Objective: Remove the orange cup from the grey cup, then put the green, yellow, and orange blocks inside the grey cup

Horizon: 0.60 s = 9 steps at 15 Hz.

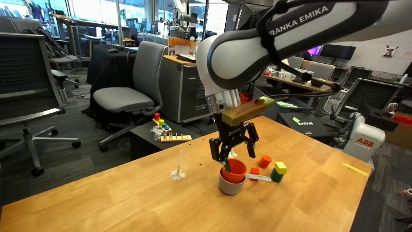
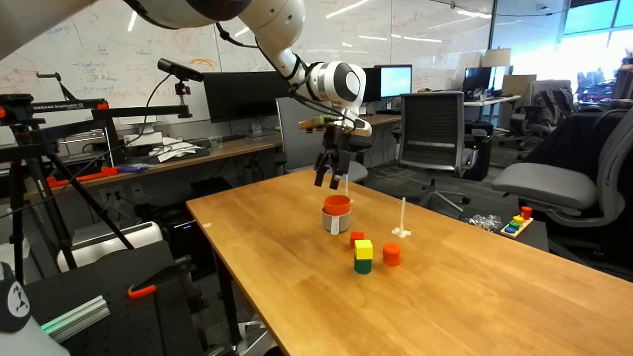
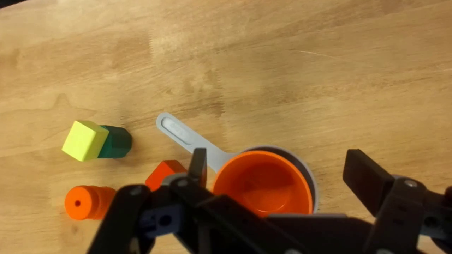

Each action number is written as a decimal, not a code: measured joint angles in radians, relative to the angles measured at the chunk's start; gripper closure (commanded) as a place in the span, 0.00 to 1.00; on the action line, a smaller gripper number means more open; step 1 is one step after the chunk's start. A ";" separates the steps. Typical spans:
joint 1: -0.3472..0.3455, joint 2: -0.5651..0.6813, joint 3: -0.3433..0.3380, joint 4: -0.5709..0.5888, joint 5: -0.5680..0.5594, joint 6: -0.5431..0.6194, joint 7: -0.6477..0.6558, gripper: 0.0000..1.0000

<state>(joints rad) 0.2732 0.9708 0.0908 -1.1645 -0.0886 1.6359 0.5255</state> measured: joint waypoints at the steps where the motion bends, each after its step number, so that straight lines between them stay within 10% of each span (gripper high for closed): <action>1: 0.005 0.028 0.000 0.037 0.001 -0.015 -0.002 0.00; 9: 0.039 0.211 0.003 0.319 0.001 -0.136 -0.012 0.00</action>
<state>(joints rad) 0.3124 1.1818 0.0934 -0.8452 -0.0879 1.4998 0.5136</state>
